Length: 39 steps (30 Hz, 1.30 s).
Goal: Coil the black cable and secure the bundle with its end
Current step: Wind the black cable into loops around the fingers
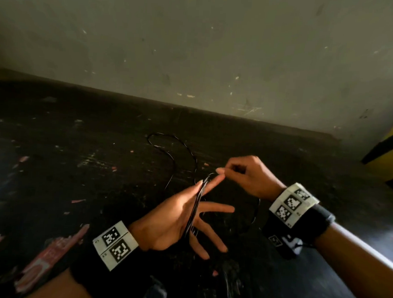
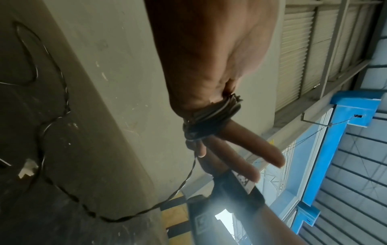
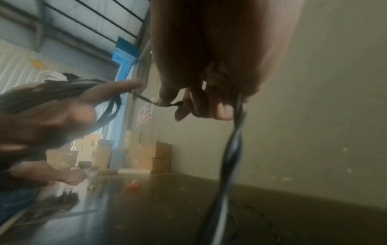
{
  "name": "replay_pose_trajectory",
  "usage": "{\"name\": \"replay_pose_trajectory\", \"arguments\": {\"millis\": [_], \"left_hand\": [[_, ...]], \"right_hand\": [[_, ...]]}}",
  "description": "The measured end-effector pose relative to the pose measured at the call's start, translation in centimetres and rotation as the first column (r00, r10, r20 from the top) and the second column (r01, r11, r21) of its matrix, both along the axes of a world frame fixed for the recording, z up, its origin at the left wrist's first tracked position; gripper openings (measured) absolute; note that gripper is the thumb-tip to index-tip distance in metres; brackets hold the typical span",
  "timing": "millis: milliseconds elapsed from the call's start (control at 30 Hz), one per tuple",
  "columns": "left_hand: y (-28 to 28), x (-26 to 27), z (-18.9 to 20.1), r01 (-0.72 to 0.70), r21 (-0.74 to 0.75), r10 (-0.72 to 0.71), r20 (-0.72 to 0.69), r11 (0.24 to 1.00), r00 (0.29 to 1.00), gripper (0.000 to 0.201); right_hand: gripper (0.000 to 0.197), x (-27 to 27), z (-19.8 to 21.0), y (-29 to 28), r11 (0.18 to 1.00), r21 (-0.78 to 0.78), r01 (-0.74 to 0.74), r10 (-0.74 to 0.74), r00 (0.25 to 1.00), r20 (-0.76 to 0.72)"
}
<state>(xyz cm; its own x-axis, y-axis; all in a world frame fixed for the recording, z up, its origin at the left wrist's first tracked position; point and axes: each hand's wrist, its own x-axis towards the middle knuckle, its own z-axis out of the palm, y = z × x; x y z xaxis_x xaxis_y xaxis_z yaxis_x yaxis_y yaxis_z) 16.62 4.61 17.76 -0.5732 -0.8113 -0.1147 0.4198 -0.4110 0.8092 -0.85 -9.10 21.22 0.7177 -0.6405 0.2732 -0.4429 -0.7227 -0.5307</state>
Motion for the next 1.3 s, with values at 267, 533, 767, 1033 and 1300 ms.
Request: {"name": "replay_pose_trajectory", "arguments": {"millis": [267, 533, 767, 1033, 1300], "left_hand": [[-2.7, 0.5, 1.9, -0.206, -0.066, 0.196, -0.136, 0.976, 0.971, 0.049], [-6.0, 1.3, 1.9, -0.443, -0.050, 0.436, -0.106, 0.895, 0.894, 0.049], [-6.4, 1.5, 1.1, -0.627, -0.086, 0.613, -0.145, 0.774, 0.776, 0.048], [-6.4, 2.0, 0.8, -0.638, -0.191, 0.650, -0.001, 0.746, 0.760, 0.046], [-6.3, 1.7, -1.3, -0.562, -0.314, 0.643, 0.339, 0.766, 0.687, 0.048]], "right_hand": [[0.019, 1.7, -6.3, 2.8, 0.982, 0.188, -0.024, -0.024, 0.969, 0.245], [0.036, 4.0, -4.6, 7.3, 0.872, 0.478, -0.104, 0.128, 0.992, -0.017], [0.039, 4.1, -4.4, 7.7, 0.505, 0.855, -0.119, -0.012, 0.989, 0.145], [0.030, 5.4, -4.2, 8.6, 0.918, 0.395, 0.021, 0.080, 0.968, -0.238], [0.018, 3.7, 0.4, 7.8, 0.605, 0.796, 0.018, 0.043, 0.998, -0.055]]}}
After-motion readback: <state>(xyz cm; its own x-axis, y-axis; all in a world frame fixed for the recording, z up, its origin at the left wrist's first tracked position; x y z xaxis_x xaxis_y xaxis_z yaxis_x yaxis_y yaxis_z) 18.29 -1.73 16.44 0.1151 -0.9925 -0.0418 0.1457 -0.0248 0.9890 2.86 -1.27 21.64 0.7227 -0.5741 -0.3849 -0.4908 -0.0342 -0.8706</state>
